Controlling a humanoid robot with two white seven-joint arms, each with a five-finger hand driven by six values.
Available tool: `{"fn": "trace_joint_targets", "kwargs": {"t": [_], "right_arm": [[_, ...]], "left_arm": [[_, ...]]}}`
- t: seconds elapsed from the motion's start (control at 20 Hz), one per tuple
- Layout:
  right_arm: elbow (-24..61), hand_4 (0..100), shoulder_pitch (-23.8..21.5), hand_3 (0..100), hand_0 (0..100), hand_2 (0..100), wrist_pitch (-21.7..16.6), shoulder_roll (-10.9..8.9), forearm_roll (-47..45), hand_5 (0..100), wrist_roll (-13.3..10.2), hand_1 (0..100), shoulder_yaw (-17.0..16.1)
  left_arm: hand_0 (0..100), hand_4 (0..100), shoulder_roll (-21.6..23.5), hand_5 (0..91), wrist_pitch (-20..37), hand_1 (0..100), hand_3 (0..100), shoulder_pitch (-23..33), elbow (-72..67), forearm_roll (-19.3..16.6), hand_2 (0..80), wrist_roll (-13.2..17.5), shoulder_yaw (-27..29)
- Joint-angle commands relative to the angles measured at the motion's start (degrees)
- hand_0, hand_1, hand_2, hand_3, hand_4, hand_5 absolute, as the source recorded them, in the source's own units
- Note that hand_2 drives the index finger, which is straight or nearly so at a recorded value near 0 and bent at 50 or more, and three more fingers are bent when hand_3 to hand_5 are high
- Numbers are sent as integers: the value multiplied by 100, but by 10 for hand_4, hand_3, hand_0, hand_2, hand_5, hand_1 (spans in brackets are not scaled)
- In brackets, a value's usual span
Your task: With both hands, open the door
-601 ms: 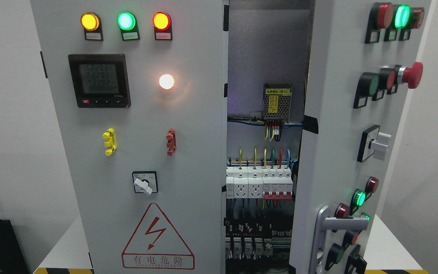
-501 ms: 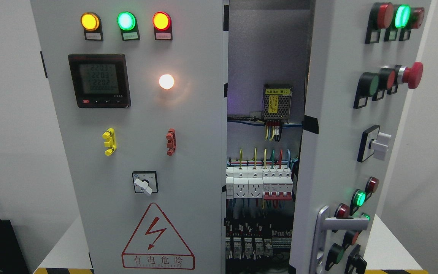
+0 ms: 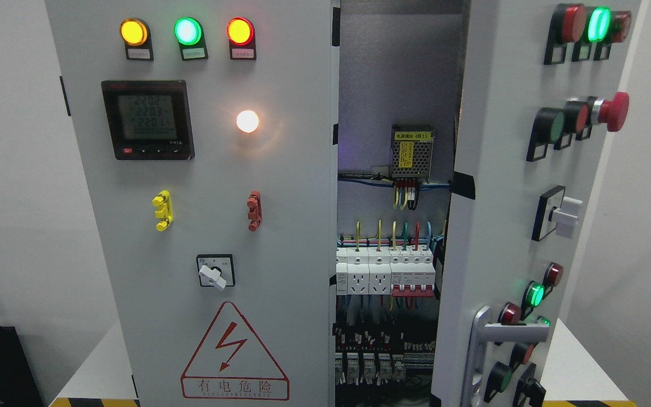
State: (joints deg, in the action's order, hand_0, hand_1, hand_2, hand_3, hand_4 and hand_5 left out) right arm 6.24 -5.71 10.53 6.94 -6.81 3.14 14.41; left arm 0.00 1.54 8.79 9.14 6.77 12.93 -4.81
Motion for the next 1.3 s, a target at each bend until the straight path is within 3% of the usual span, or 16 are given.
{"fn": "trace_joint_targets", "kwargs": {"t": [0.0,0.75,0.95,1.15,1.25], "right_arm": [[0,0,0,0,120,0,2,0,4,0,2,389,0],[0,0,0,0,120,0,2,0,4,0,2,389,0],[0,0,0,0,120,0,2,0,4,0,2,389,0],[0,0,0,0,120,0,2,0,-5,0,2,389,0],[0,0,0,0,120,0,2,0,-5,0,2,389,0]], "left_arm": [[120,0,-193,0,5,389,0,0,0,0,0,-1,6],[120,0,-62,0,13,389,0,123,375,105,0,17,59],[120,0,395,0,-92,389,0,1123,2560,754,0,218,1251],[120,0,693,0,-101,389,0,2124,4907,1159,0,534,2491],[120,0,1017,0,-92,389,0,2564,5989,1684,0,579,2791]]}}
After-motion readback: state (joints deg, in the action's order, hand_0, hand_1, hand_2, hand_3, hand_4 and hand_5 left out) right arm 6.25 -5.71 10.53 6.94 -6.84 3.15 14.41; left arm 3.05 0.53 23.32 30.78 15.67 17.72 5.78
